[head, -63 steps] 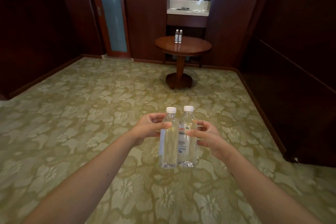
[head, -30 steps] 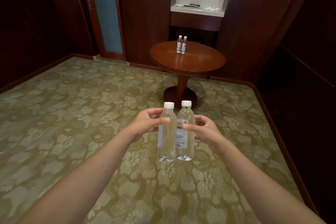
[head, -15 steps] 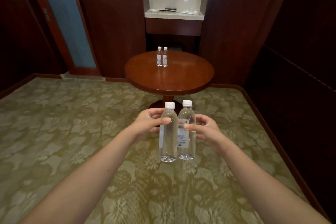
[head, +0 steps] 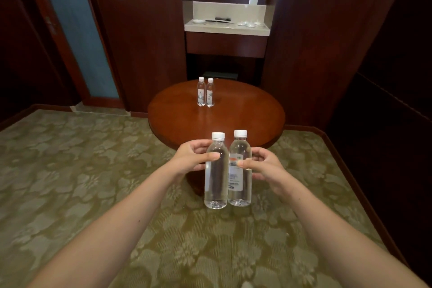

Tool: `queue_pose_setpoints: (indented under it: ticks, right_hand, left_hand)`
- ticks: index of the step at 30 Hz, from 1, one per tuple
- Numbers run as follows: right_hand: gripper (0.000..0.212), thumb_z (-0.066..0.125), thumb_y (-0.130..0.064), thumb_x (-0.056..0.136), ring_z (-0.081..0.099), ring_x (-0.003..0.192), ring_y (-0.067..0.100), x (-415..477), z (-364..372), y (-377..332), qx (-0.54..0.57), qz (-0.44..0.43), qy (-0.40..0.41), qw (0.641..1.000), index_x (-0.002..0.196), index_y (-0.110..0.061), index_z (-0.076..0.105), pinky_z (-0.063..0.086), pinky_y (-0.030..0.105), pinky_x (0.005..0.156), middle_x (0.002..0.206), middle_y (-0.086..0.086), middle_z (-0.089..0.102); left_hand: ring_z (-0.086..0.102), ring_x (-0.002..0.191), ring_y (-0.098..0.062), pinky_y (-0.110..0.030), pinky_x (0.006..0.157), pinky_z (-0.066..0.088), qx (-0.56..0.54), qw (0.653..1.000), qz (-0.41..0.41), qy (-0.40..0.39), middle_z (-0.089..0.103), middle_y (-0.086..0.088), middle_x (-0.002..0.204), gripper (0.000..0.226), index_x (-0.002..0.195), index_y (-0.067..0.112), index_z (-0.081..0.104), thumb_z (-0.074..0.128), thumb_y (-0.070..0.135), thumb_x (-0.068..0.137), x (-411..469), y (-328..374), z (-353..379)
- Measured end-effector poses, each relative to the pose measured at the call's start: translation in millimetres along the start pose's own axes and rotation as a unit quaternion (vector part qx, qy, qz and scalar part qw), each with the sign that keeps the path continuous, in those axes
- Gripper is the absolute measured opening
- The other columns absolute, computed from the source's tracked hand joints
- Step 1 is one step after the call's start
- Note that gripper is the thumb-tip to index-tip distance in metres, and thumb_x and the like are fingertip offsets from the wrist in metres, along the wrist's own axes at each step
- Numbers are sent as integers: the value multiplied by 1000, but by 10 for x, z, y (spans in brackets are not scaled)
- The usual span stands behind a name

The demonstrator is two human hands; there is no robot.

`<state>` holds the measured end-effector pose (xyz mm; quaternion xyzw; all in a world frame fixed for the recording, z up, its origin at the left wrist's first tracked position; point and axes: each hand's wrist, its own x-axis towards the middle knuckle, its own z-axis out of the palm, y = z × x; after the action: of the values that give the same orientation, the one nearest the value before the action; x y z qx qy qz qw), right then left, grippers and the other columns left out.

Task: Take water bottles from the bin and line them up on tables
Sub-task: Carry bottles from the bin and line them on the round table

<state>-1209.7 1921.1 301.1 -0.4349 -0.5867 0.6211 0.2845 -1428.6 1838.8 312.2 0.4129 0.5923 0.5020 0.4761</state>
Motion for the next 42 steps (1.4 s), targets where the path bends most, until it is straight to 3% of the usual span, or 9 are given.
queue_pose_setpoints:
  ticks: [4,9,14,21,25,27,31,38,42]
  right_hand:
    - [45,87,-11,71,70,105,26,817,-345,-298,-14,-3,-21,1000,110,-15,66,57,48,93,107,8,73]
    - [46,87,-13,71,71,102,26,1633,-737,-558,-44,-15,-40,998,112,-16,66,55,53,93,103,4,75]
    - [48,88,-15,69,70,106,25,2301,-960,-639,-46,-8,-44,998,111,-18,65,54,53,96,108,6,74]
    - [49,87,-10,70,69,106,29,3313,-1142,-630,-45,0,-34,998,112,-15,64,56,49,94,110,13,72]
    - [51,86,-3,69,70,95,22,4019,-1200,-591,-44,0,-22,999,113,-12,63,58,39,83,98,6,71]
    - [52,86,-1,68,69,93,18,4391,-1205,-588,-48,-3,-13,999,112,-13,62,58,36,81,101,4,70]
    - [54,85,2,68,64,88,12,5073,-1194,-585,-75,-12,3,997,114,-11,60,57,28,80,106,6,67]
    - [58,86,1,68,63,93,11,5986,-1136,-442,-120,-20,35,992,115,-16,56,52,20,80,103,-5,64]
    - [61,87,0,67,66,97,13,6285,-1106,-241,-136,-16,50,989,113,-19,53,55,27,86,103,-8,64]
  left_hand:
    - [68,106,-10,-28,81,57,-4,1000,7,20,73,7,112,50,122,25,63,82,22,75,775,246,95]
    - [65,110,-10,-38,95,52,5,998,12,54,72,9,113,41,109,35,65,83,25,74,1573,426,240]
    - [67,107,-10,-35,93,54,12,998,3,68,72,6,114,48,119,27,64,83,23,75,2228,521,304]
    - [70,94,-6,-19,70,56,28,997,2,73,73,2,108,45,114,22,64,83,13,75,3287,480,224]
    - [68,82,2,-15,63,54,44,997,4,67,69,9,98,41,101,27,62,83,6,73,4038,403,92]
    - [68,81,5,-15,67,54,57,996,7,64,68,8,98,43,102,25,62,84,6,70,4428,365,-1]
    - [67,101,-18,-28,90,54,93,994,1,59,70,-3,110,54,107,18,62,91,15,61,5147,276,-202]
    - [59,90,-7,-20,83,47,118,992,-2,36,63,5,101,54,104,13,56,90,10,63,6084,53,-400]
    - [59,93,-11,-24,83,48,144,989,-11,39,63,3,105,58,103,17,54,92,14,60,6391,-146,-435]
